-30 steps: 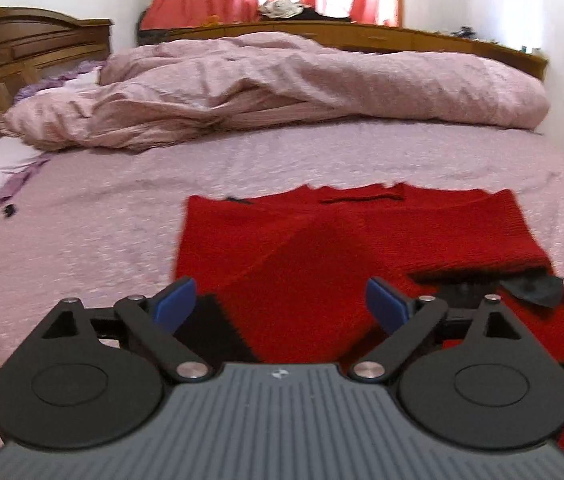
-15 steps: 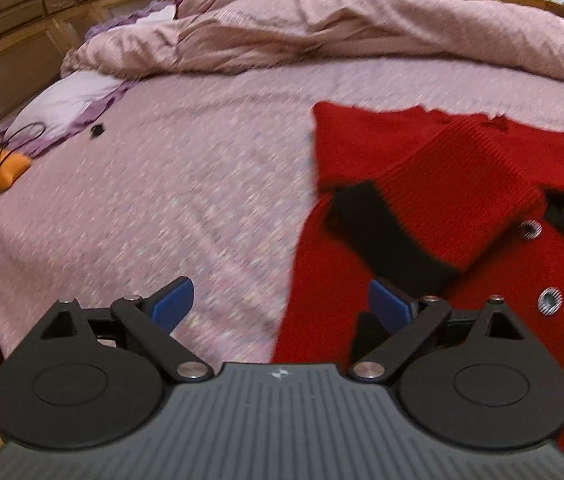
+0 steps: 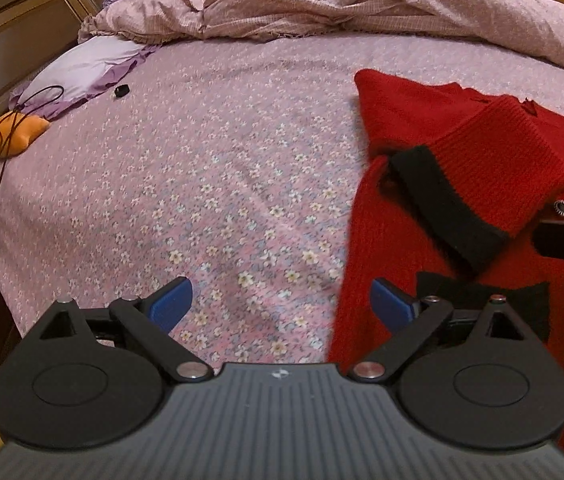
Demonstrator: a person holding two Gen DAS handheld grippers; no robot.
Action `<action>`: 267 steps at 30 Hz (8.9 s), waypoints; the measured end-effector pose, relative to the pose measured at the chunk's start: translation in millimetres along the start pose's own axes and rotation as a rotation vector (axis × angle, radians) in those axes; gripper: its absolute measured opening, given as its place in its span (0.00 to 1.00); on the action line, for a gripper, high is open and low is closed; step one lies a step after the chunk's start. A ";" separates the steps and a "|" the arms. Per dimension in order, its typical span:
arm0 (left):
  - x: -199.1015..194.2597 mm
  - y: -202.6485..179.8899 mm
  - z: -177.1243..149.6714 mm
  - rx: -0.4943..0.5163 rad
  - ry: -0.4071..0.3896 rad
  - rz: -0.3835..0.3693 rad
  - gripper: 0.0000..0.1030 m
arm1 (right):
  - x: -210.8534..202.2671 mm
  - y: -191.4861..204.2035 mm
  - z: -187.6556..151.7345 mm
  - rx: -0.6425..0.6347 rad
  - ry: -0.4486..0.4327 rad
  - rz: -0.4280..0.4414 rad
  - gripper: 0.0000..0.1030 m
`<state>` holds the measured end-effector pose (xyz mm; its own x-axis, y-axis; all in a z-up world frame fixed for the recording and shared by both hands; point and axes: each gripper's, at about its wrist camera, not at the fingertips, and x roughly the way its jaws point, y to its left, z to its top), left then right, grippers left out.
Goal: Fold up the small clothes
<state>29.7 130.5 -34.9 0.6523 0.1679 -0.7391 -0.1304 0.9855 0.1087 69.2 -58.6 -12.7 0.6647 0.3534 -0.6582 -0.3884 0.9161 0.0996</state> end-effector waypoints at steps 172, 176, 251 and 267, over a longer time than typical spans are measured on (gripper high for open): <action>-26.8 -63.7 19.2 0.153 -0.077 -0.141 1.00 | -126.5 -147.3 -77.9 0.388 -0.103 -0.273 0.63; -25.9 -55.6 4.8 0.163 -0.054 -0.138 1.00 | -131.6 -149.1 -94.7 0.405 -0.063 -0.278 0.63; 11.3 -54.5 -50.4 0.207 0.164 -0.378 0.36 | -125.0 -141.1 -168.5 0.471 0.100 0.009 0.12; -28.0 -0.3 -19.1 -0.087 0.078 -0.529 0.09 | -159.1 -146.4 -125.1 0.500 -0.154 0.111 0.10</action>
<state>-2.8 125.1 -27.0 0.5888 -0.3565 -0.7254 0.1371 0.9285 -0.3450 -59.5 -272.6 -15.9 0.7378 0.4426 -0.5097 -0.1351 0.8366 0.5309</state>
